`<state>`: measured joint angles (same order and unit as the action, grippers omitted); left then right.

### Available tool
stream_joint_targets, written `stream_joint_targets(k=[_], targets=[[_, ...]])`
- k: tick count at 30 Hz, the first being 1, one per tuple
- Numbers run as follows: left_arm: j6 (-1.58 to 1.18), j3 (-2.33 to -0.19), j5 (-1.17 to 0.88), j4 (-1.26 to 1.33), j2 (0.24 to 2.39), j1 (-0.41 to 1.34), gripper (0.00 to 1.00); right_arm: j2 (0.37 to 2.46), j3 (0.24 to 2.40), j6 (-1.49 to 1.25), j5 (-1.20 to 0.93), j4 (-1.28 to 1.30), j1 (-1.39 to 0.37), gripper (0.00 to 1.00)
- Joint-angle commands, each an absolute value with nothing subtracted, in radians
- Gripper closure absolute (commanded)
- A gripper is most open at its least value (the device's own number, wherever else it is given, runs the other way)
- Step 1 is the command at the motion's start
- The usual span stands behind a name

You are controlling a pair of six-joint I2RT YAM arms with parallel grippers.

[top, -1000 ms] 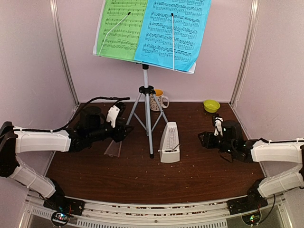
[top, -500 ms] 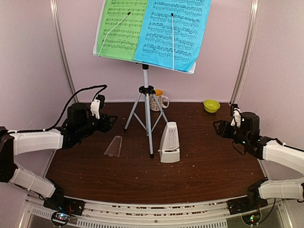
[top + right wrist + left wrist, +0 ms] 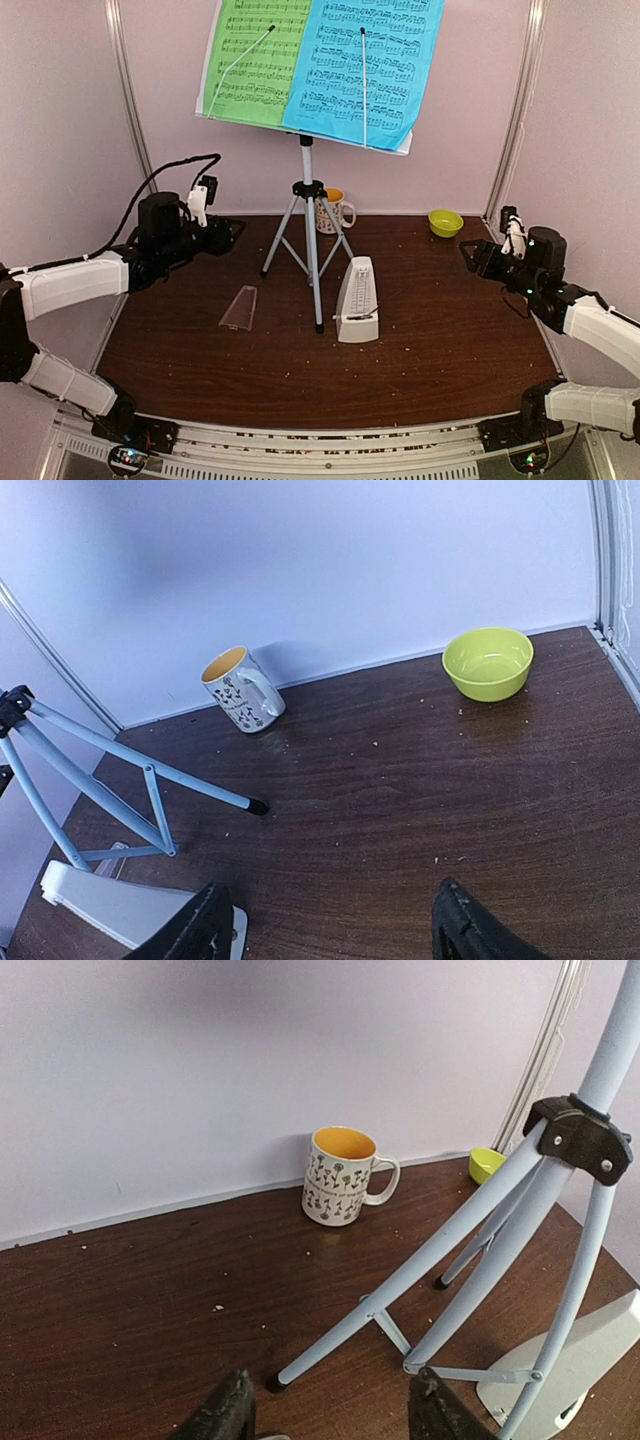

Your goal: Set up the instrument practice props

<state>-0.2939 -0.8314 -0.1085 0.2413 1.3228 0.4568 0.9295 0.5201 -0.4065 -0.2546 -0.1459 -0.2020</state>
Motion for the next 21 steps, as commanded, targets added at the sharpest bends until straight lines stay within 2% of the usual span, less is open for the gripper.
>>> stream_joint_targets(k=[1,3,6,8,10,12,21], targets=[[-0.271,-0.904,-0.112,0.194,1.355,0.438,0.45,0.898,0.540,-0.406,-0.300,-0.162,-0.193,0.30],[-0.271,-0.925,-0.113,0.180,1.359,0.437,0.43,0.895,0.543,-0.408,-0.311,-0.164,-0.193,0.27],[-0.276,-0.952,-0.105,0.155,1.360,0.431,0.34,0.897,0.551,-0.407,-0.328,-0.166,-0.193,0.15],[-0.288,-0.961,-0.098,0.143,1.354,0.426,0.22,0.895,0.556,-0.407,-0.333,-0.162,-0.193,0.09],[-0.297,-0.962,-0.095,0.130,1.338,0.420,0.05,0.892,0.564,-0.406,-0.332,-0.152,-0.193,0.04],[-0.304,-0.964,-0.085,0.109,1.316,0.411,0.02,0.880,0.568,-0.403,-0.327,-0.140,-0.193,0.00],[-0.329,-0.985,0.081,-0.108,1.226,0.394,0.02,0.809,0.552,-0.387,-0.286,-0.083,-0.193,0.00]])
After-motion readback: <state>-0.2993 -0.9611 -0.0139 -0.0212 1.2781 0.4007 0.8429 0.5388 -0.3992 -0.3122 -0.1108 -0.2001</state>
